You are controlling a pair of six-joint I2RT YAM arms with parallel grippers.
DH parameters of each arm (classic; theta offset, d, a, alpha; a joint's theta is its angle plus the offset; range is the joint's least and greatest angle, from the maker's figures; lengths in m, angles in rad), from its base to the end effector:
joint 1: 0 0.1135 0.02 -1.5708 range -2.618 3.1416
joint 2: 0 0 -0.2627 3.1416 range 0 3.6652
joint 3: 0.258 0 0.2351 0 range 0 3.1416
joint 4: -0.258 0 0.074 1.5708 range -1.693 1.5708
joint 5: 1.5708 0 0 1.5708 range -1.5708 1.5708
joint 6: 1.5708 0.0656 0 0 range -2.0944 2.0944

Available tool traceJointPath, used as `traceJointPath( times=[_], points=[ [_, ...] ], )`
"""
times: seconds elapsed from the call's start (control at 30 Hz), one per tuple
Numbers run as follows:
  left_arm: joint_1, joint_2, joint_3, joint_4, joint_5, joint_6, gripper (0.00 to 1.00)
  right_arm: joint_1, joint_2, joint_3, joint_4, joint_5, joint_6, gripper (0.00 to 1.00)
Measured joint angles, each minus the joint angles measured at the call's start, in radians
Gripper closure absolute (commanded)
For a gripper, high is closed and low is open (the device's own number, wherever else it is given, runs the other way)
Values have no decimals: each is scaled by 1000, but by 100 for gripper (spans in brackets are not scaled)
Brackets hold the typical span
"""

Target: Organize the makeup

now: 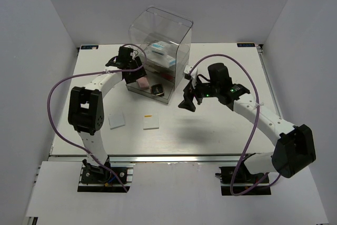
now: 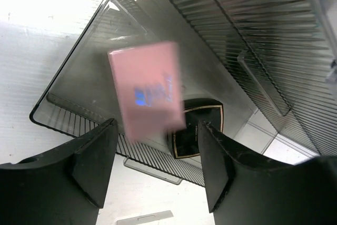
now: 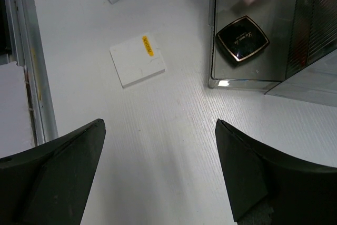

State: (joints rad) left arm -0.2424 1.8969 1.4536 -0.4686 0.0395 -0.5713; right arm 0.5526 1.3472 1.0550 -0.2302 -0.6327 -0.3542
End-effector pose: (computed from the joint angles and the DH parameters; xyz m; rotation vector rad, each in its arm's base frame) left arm 0.4077 -0.1035 0.2087 -0.3964 2.4930 -0.3873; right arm 0.2407 0.1940 0.2983 -1.2390 1.6626 0.7803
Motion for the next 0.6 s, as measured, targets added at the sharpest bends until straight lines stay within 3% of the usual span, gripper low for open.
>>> traceJointPath(
  times=[0.33,0.5,0.6],
  points=[
    [-2,3,34,-8,1,6,26,-1,43,-4,-21,-30,-58,10],
    [-2,-14,42,-33,-4,14,33,32,104,19,-107,-54,-189,11],
    [6,-106,-11,-42,-11,18,36,112,148,33,-137,-32,-291,11]
  ],
)
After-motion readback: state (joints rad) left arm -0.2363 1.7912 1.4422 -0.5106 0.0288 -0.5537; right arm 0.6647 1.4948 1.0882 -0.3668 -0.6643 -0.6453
